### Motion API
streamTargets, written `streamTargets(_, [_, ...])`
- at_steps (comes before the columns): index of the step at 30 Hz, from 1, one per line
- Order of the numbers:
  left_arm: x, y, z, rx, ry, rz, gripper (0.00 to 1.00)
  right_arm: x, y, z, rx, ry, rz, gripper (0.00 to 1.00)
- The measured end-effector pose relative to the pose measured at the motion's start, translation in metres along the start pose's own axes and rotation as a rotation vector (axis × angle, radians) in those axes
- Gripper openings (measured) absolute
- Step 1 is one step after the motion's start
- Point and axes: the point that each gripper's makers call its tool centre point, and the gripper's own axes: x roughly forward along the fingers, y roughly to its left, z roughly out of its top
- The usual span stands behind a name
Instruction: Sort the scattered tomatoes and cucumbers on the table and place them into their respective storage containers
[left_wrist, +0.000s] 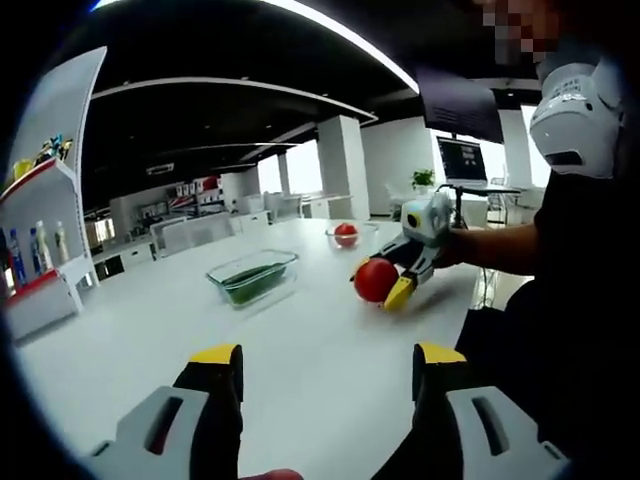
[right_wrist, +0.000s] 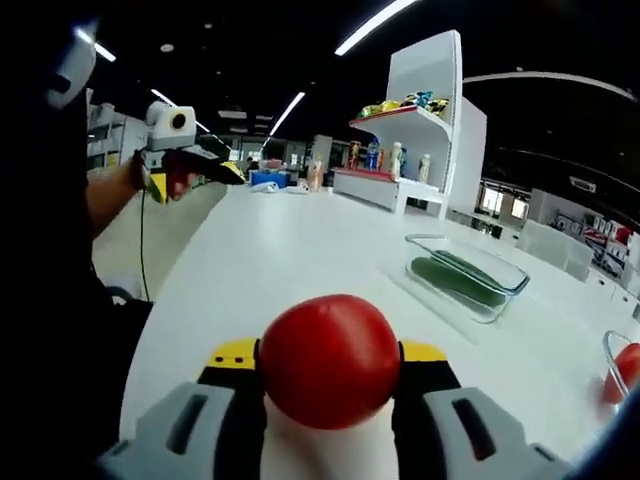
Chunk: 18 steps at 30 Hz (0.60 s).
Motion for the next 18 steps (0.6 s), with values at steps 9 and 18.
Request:
streamTargets(9, [0.001, -0.008, 0.003, 0.013, 0.007, -0.008, 0.67, -0.022, -0.009, 0.026, 0.050, -0.086, -0.016, 0.48])
streamTargets(18, [-0.001, -0.015, 0.006, 0.034, 0.019, -0.019, 0.65, -0.045, -0.036, 0.038, 0.111, -0.145, -0.082, 0.48])
